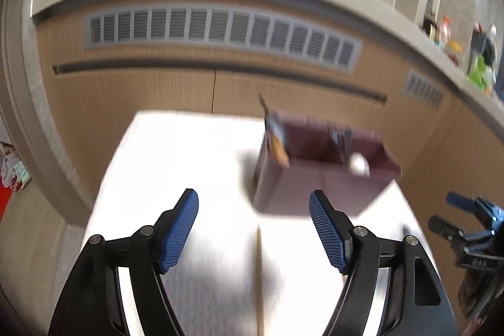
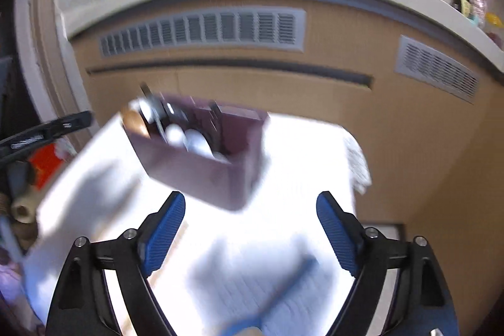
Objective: Organize utensils
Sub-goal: 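Grasp a wooden chopstick with the left gripper while the right grasps the blue spoon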
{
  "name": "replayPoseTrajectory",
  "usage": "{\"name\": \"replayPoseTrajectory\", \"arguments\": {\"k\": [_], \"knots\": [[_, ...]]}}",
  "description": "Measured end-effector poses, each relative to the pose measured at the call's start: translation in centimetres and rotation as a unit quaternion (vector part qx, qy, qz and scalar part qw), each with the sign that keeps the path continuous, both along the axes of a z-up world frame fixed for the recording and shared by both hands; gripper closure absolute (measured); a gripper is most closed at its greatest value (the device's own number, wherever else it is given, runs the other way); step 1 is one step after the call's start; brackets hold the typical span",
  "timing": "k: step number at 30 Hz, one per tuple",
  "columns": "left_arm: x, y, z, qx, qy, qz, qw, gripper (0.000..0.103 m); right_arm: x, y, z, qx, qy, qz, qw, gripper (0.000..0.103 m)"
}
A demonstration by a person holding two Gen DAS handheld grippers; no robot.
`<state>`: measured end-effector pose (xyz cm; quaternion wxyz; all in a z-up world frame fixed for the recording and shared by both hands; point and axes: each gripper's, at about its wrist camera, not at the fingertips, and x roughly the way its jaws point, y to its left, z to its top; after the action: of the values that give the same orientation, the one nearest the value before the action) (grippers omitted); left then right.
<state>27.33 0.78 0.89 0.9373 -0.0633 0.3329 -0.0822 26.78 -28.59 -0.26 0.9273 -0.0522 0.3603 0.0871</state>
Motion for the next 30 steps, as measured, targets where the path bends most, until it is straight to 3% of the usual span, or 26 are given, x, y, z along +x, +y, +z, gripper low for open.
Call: {"name": "replayPoseTrajectory", "arguments": {"k": [5,9,11,13,15,17,18,19,24,27,29,30], "knots": [[-2.3,-1.1,-2.3,0.035,0.037,-0.016,0.9986,0.027,-1.8,-1.7,-4.3,-0.033,0.050,-0.048,0.997,0.006],[-3.1,-1.5,-3.9,0.053,0.064,-0.025,0.9962,0.026,-1.6,-2.9,-6.0,-0.005,0.066,-0.079,0.995,0.004],[-3.3,-1.4,-4.5,0.056,0.073,-0.024,0.9955,0.026,-0.7,-3.3,-7.0,0.009,0.083,-0.091,0.992,0.014],[-3.3,-1.4,-4.9,0.056,0.082,-0.024,0.9948,0.026,0.2,-2.9,-8.1,0.014,0.110,-0.092,0.990,0.036],[-3.3,-1.3,-5.3,0.058,0.092,-0.021,0.9939,0.026,1.3,-2.6,-9.3,0.014,0.138,-0.095,0.986,0.040],[-3.3,-1.3,-5.7,0.059,0.100,-0.020,0.9930,0.026,1.0,-2.3,-9.4,0.003,0.120,-0.106,0.987,0.050],[-3.3,-1.3,-5.8,0.061,0.104,-0.021,0.9925,0.026,1.0,-1.9,-9.3,-0.006,0.119,-0.099,0.988,0.078],[-3.3,-1.5,-6.0,0.063,0.107,-0.022,0.9920,0.026,0.9,-1.3,-9.1,-0.008,0.119,-0.086,0.989,0.091],[-3.1,-2.9,-5.9,0.068,0.114,-0.028,0.9908,0.026,-1.5,0.3,-7.1,-0.004,0.083,-0.041,0.996,0.094],[-2.9,-5.1,-5.6,0.070,0.116,-0.060,0.9889,0.027,-2.9,0.4,-5.9,0.012,0.069,-0.025,0.997,0.095],[-2.9,-6.9,-5.3,0.058,0.124,-0.095,0.9860,0.044,-3.8,0.3,-5.3,0.025,0.063,-0.021,0.998,0.095],[-2.8,-8.1,-5.4,0.057,0.137,-0.116,0.9821,0.060,-4.0,0.1,-5.1,0.031,0.061,-0.021,0.997,0.095]]}}
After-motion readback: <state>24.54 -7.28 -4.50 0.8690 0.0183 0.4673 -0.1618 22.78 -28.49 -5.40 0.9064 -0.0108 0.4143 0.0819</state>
